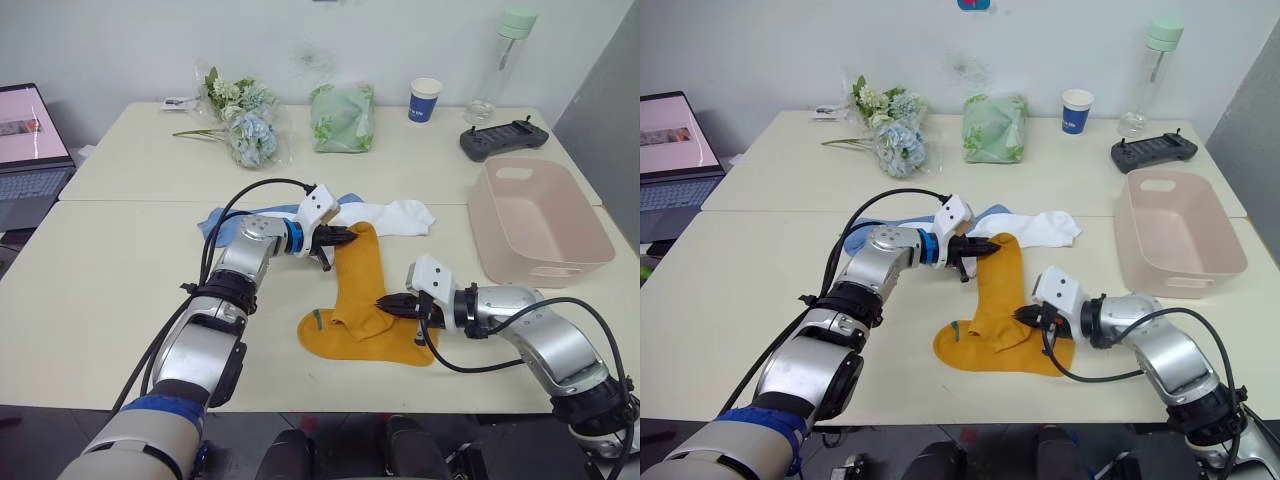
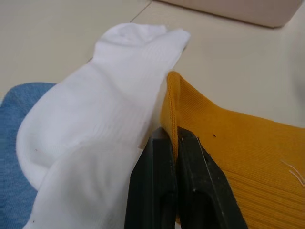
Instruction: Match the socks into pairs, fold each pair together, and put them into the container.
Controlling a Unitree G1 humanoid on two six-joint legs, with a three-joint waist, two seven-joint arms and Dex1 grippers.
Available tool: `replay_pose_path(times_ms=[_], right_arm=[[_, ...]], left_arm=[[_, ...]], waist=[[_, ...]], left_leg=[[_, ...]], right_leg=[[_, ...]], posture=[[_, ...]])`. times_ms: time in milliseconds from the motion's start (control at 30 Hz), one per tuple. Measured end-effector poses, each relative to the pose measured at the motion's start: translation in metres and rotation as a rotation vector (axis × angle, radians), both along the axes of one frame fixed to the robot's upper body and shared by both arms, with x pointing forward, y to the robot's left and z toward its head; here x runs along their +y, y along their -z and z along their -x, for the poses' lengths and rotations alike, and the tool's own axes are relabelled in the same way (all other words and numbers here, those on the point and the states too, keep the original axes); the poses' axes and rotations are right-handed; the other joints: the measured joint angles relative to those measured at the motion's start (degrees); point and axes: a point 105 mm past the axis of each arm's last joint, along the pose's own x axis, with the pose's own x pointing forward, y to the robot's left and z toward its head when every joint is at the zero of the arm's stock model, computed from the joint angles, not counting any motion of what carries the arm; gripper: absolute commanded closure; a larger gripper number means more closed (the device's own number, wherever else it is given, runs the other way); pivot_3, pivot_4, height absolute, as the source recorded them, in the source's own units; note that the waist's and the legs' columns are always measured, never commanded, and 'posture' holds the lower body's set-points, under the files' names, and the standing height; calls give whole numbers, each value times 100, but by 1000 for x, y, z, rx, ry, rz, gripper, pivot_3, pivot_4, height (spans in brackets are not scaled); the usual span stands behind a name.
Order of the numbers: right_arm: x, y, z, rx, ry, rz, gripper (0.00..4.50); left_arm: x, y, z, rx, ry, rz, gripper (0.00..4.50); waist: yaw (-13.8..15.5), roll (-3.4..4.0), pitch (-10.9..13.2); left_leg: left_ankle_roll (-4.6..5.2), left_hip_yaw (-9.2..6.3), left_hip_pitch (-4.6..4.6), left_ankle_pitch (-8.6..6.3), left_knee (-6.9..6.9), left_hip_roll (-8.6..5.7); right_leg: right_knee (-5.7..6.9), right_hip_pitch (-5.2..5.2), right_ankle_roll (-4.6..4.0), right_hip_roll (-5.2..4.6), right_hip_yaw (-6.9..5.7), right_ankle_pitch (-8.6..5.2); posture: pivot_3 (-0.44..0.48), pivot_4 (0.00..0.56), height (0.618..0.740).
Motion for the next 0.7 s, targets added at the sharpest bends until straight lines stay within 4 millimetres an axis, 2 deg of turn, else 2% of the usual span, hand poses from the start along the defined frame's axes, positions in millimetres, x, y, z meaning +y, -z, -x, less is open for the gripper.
replay_pose_path(times_ms=[167, 300, 500, 600, 700], right_arm=[[-6, -3, -1, -2, 2, 7, 4478], [-25, -10, -10, -21, 11, 55, 4478], [-38, -26, -30, -66, -16, 88, 4478], [-42, -34, -40, -95, -24, 101, 4478], [-37, -30, -48, -103, -66, 130, 4478]], left_arm=[[6, 5, 10, 30, -10, -2, 4500], [15, 7, 34, 92, -35, 14, 4500], [7, -11, 70, 146, -95, 137, 4500], [7, -5, 84, 181, -149, 144, 4500], [9, 6, 93, 212, -225, 169, 4500]], waist=[[-1, 0, 0], [-14, 0, 0], [-3, 0, 0], [2, 0, 0], [-7, 1, 0]], left_leg=[[0, -2, 1, 0, 0, 1], [0, -10, 3, 0, 0, 2], [0, -11, 9, 0, 6, 7], [0, -12, 10, 0, 7, 8], [-1, -9, 13, 1, 7, 11]], right_leg=[[2, 0, 0, 0, 4, 0], [3, 0, 0, -1, 11, 0], [15, 1, 0, 0, 13, 0], [16, 2, -1, -1, 13, 1], [17, 2, -2, -1, 16, 1]], posture=[[0, 150, 740], [0, 150, 740], [0, 150, 740], [0, 150, 740], [0, 150, 740]])
